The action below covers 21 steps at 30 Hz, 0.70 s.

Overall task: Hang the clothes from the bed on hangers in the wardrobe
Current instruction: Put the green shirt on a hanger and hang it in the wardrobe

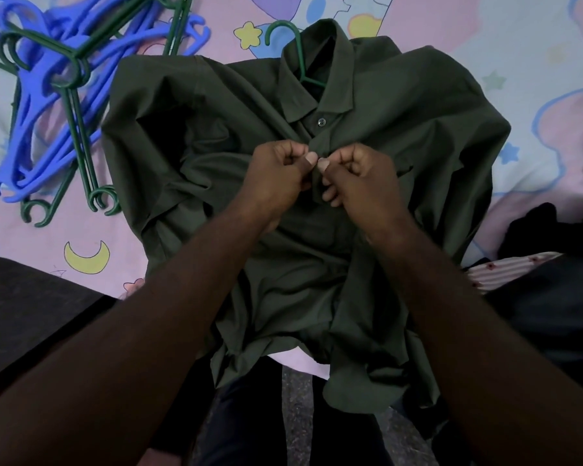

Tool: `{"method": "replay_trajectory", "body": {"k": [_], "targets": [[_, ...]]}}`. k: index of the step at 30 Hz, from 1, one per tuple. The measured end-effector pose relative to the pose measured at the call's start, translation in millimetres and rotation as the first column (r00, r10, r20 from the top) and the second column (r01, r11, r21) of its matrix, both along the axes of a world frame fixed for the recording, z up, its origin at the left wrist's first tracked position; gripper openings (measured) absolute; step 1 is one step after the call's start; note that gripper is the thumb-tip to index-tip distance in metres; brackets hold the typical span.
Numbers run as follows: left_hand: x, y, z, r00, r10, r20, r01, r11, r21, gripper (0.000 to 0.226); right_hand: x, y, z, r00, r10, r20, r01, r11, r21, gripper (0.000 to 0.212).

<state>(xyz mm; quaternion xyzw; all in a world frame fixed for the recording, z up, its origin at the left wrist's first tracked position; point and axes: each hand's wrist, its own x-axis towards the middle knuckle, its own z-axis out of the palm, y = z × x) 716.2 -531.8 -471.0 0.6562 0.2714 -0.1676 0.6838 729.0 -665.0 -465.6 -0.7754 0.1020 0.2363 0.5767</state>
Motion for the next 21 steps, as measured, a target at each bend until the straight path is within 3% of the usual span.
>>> {"method": "replay_trajectory", "body": {"k": [2, 4, 6, 8, 10, 13, 17, 20, 21], "targets": [[1.4, 1.2, -0.1, 0.999, -0.033, 0.012, 0.034, 0.997, -0.073, 0.016, 5.7, -3.6, 2.6, 0.973, -0.051, -0.224, 0.101, 0.971, 0.217, 0.015], [7.1, 3.6, 0.0, 0.99, -0.119, 0.072, 0.122, 0.991, -0.051, 0.017, 13.0, -9.4, 2.3, 0.942, -0.012, -0.335, 0.128, 0.936, 0.327, 0.017], [19.2, 5.9, -4.1, 0.968, -0.197, 0.157, 0.175, 0.974, 0.145, 0.018, 22.6, -10.8, 4.3, 0.945, 0.01, -0.326, 0.109, 0.933, 0.344, 0.017], [34.0, 7.7, -11.3, 0.959, -0.187, 0.214, 0.105, 0.933, 0.343, 0.013, 34.7, -8.1, 7.4, 0.96, -0.058, -0.273, 0.145, 0.94, 0.309, 0.016], [47.2, 11.3, -18.3, 0.969, -0.114, 0.221, 0.016, 0.916, 0.401, 0.011, 47.4, -7.5, 11.6, 0.978, -0.15, -0.142, 0.177, 0.964, 0.196, 0.015], [56.5, 20.2, -23.8, 0.975, -0.034, 0.218, -0.06, 0.911, 0.408, 0.018, 54.9, -15.1, 21.7, 0.99, -0.112, 0.083, 0.113, 0.994, -0.003, 0.017], [28.1, 29.1, -20.5, 0.945, -0.048, 0.323, -0.132, 0.848, 0.513, 0.019, 25.8, -15.9, 19.3, 0.991, 0.12, 0.059, -0.111, 0.984, -0.139, 0.019], [-11.3, 30.6, -28.8, 0.92, -0.272, 0.284, 0.005, 0.729, 0.684, 0.013, -2.9, -15.2, -13.0, 0.917, 0.399, 0.02, -0.347, 0.819, -0.457, 0.008], [-21.4, 31.0, -33.8, 0.91, -0.358, 0.207, 0.093, 0.666, 0.74, 0.014, -9.9, -14.6, -23.2, 0.903, 0.43, -0.008, -0.368, 0.762, -0.532, 0.02]]}}
